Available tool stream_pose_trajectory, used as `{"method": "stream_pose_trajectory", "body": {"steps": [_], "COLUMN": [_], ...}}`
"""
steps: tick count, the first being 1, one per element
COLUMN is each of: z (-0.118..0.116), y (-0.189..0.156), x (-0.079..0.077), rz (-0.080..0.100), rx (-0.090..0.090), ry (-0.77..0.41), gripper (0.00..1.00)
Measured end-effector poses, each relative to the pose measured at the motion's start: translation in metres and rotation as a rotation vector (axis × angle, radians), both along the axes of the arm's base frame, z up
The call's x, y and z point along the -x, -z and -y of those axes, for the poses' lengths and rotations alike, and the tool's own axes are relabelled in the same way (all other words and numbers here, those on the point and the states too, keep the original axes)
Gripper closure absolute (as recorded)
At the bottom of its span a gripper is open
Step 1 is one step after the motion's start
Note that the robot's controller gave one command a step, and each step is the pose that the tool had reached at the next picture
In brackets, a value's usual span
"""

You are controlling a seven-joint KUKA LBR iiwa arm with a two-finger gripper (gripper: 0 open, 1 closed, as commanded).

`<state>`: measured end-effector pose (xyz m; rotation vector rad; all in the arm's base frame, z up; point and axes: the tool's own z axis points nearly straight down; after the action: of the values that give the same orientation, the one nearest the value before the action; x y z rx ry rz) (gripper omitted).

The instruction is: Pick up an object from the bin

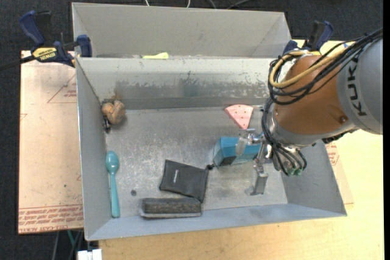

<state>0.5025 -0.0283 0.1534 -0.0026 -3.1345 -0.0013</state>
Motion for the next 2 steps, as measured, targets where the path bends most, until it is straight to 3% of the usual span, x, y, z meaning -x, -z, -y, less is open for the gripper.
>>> {"method": "stream_pose_trajectory", "body": {"steps": [1, 2], "z": [0.000, -0.041], "y": [-0.003, 0.035], "x": [-0.002, -0.012], "rz": [0.007, 0.012], "rx": [0.001, 0.001], "ry": [-0.001, -0.085], "gripper": [0.00, 0.00]}}
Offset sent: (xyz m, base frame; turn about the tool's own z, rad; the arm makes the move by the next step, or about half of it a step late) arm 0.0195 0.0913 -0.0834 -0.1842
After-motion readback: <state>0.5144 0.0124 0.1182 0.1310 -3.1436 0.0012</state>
